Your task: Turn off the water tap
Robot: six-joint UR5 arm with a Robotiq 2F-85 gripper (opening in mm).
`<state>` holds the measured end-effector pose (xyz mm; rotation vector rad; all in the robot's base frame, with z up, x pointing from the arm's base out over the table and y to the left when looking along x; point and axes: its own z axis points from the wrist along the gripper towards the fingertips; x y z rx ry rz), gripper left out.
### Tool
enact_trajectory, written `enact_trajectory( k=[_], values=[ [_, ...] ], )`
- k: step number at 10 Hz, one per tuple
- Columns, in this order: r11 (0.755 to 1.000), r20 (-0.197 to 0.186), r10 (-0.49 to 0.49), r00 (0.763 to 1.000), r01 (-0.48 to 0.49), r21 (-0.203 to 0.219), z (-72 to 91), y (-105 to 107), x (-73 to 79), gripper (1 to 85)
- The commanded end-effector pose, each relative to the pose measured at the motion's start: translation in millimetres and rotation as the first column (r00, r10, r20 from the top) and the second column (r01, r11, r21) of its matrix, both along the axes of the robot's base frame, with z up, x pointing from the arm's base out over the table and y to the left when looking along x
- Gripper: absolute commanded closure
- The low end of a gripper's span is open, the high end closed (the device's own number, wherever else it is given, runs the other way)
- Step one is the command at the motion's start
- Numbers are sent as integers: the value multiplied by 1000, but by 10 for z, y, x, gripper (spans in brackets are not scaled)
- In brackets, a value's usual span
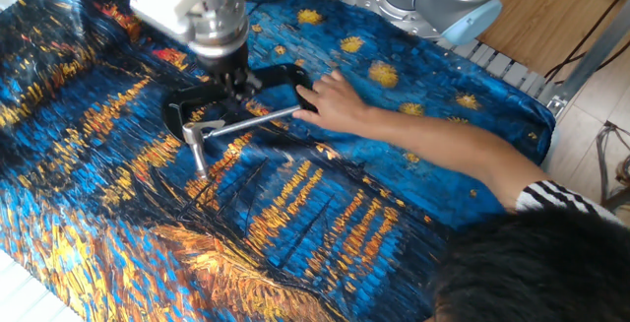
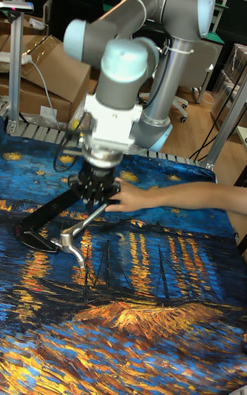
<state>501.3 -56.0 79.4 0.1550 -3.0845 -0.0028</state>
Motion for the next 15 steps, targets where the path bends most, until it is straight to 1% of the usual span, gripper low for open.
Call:
enact_trajectory(
  k=[1, 3, 5, 6, 8, 12, 15],
  values=[
    [999, 21, 29, 999, -29, 18, -237, -149, 87, 843],
    [999, 8, 30, 1000, -30, 18, -185, -212, -28, 843],
    [999, 5, 36, 999, -36, 16, -189, -233, -48, 843],
    [999, 11, 38, 999, -38, 17, -214, -222, -19, 843],
    [999, 28, 28, 999, -29, 29, -291, -145, 106, 843],
    [999, 28, 8, 1000, -9, 34, -243, 33, 195, 843],
    [999, 31, 15, 999, -17, 42, -191, 57, 273, 843]
  ],
)
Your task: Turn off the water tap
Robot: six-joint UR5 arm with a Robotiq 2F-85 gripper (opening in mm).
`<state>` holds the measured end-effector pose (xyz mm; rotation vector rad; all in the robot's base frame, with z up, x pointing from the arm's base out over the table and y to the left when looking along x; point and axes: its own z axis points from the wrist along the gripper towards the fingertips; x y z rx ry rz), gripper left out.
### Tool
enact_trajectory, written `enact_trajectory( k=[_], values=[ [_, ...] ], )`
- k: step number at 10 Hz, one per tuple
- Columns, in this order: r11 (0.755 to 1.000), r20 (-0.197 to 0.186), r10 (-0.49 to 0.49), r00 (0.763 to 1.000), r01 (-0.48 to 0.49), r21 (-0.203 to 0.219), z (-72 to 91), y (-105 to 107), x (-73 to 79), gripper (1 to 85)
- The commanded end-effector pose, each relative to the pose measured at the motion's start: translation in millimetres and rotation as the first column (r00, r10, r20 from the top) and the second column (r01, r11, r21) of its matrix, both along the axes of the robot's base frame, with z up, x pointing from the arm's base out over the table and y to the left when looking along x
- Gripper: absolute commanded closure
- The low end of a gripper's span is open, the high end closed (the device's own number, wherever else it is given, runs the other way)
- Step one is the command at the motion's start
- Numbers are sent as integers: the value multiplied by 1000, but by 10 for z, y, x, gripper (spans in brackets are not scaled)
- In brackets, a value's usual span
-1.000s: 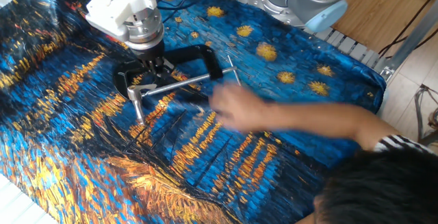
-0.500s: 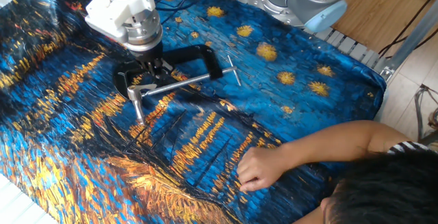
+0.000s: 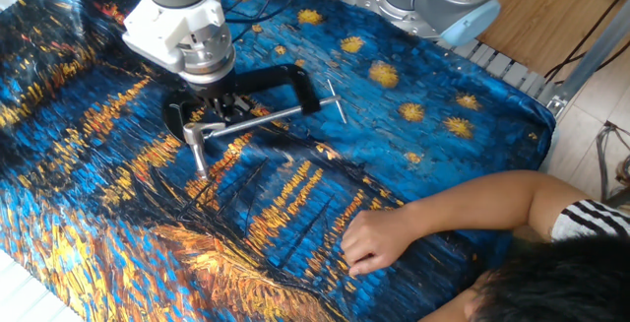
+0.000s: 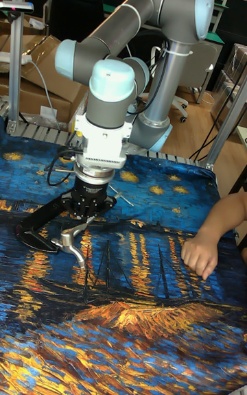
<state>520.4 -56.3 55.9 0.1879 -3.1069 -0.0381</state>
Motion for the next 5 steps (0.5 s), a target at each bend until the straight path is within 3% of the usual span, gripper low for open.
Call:
enact_trajectory(
  k=[1, 5],
  values=[
    [1000, 7, 1, 1000, -1, 18, 64, 45, 108, 843],
    [999, 21, 33, 999, -33, 17, 165, -20, 231, 843]
  ],
)
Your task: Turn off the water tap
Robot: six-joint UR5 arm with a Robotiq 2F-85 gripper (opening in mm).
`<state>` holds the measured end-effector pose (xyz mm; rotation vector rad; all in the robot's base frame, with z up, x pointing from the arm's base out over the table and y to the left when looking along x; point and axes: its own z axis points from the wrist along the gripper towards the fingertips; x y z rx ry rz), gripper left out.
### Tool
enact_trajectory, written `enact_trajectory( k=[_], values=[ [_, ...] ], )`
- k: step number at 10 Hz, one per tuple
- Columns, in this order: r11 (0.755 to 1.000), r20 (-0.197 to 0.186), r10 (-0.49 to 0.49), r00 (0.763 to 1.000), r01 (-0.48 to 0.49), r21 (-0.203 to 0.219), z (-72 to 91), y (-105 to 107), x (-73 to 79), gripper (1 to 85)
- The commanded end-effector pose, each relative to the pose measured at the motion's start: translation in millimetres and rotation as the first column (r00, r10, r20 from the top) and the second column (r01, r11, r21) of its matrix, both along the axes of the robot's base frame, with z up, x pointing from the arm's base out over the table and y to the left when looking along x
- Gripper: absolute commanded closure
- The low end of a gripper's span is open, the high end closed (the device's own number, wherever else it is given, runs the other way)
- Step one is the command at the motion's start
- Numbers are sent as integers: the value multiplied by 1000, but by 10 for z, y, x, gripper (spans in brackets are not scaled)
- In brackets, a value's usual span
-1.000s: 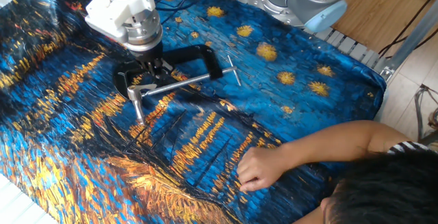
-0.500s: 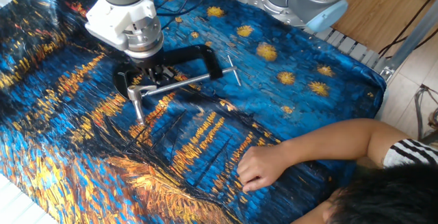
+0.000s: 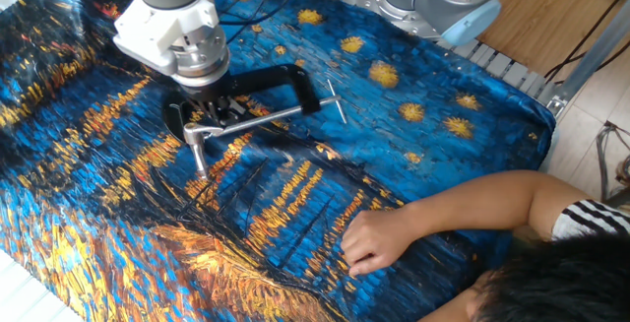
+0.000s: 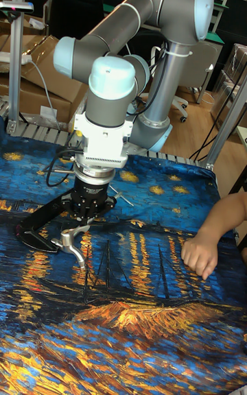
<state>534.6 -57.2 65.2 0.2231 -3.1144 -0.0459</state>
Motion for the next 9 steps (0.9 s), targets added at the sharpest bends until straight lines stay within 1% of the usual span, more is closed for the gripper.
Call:
enact_trajectory(
  k=[1, 3, 7, 9],
  values=[
    [1000, 21, 14, 1000, -14, 11, 69, -24, 123, 843],
    [1000, 43, 21, 999, -21, 11, 66, -30, 190, 843],
    [999, 74, 31, 997, -33, 17, 91, 12, 275, 843],
    [999, 94, 53, 994, -54, 9, 103, -31, 331, 843]
  ],
)
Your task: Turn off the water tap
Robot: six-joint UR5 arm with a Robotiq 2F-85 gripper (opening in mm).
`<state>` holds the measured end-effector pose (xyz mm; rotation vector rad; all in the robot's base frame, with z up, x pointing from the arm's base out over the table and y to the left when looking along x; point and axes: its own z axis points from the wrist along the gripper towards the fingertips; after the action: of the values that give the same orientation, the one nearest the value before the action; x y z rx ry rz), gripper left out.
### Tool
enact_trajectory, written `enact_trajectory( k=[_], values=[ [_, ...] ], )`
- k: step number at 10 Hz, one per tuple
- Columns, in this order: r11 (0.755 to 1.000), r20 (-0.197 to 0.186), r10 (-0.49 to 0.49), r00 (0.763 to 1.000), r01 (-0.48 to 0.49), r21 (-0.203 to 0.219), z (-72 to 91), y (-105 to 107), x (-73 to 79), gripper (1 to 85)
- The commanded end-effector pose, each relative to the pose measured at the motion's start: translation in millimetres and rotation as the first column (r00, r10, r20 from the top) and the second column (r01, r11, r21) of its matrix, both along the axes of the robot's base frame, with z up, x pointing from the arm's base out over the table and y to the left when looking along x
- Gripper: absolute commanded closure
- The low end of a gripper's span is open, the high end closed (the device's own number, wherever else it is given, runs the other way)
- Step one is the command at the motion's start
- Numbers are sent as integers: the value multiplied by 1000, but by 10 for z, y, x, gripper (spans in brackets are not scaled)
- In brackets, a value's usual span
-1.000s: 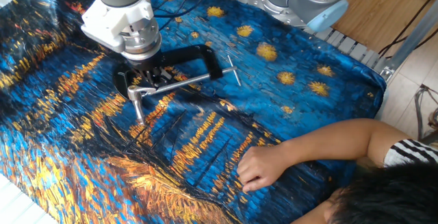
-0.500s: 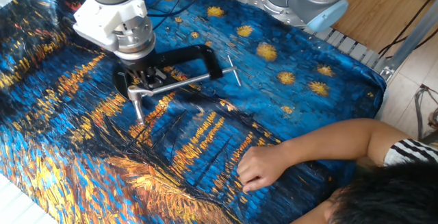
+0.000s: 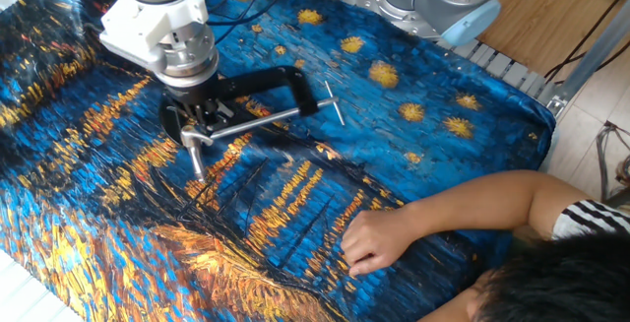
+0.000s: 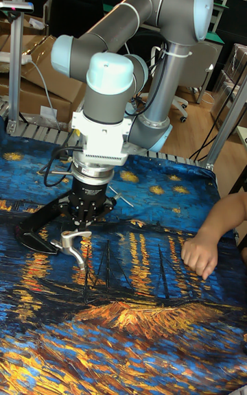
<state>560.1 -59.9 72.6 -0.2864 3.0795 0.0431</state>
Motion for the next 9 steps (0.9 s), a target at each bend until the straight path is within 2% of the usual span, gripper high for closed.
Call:
enact_trajectory(
  k=[1, 2, 3, 4, 5, 6, 8, 9],
  values=[
    [1000, 37, 21, 999, -21, 3, 36, -17, 103, 843],
    [1000, 44, 22, 999, -22, 8, 42, 0, 118, 843],
    [999, 71, 46, 996, -45, -15, 49, -54, 189, 843],
    [999, 88, 47, 995, -46, -16, 59, -54, 229, 843],
    [1000, 84, 20, 996, -21, 15, 74, 41, 201, 843],
    [1000, 82, 6, 997, -8, 27, 83, 92, 184, 843],
    [993, 43, -63, 997, 59, 101, 80, 291, 63, 843],
    [991, 37, -74, 997, 69, 111, 78, 323, 44, 843]
  ],
)
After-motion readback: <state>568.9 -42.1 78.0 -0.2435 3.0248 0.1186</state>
